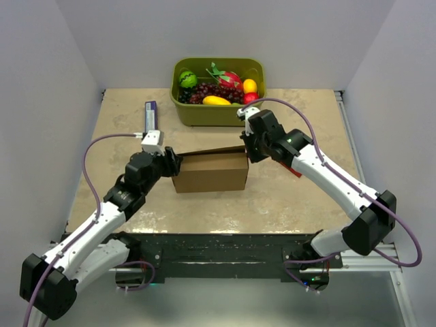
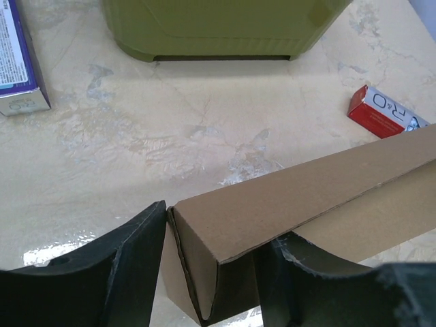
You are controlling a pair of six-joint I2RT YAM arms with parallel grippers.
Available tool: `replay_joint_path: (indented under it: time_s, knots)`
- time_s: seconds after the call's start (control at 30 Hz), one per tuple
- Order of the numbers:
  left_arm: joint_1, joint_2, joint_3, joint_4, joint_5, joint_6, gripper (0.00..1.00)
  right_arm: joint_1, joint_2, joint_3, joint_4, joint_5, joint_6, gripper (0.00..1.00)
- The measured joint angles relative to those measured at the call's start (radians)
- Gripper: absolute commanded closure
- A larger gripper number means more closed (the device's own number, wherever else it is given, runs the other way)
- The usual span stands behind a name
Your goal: Fold the paper box
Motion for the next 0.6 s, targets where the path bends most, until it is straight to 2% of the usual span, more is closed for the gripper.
replay_joint_path:
  time_s: [0.13, 0.3, 0.43, 0.6]
  knots:
    - [0.002, -0.005, -0.018, 0.028, -0.010, -0.002, 0.64, -0.003, -0.002, 0.000, -0.005, -0.011, 0.023, 1.00]
    - [0.007, 0.004, -0.022, 0.042, -0.023, -0.003, 0.75, -0.003, -0.005, 0.004, -0.027, -0.014, 0.050, 1.00]
    - [0.007, 0.013, -0.022, 0.051, -0.036, 0.004, 0.88, -0.003, -0.005, 0.032, -0.063, -0.036, 0.064, 1.00]
    - [0.006, 0.017, -0.022, 0.056, -0.037, 0.003, 0.92, -0.004, 0.010, 0.072, -0.093, -0.040, 0.074, 1.00]
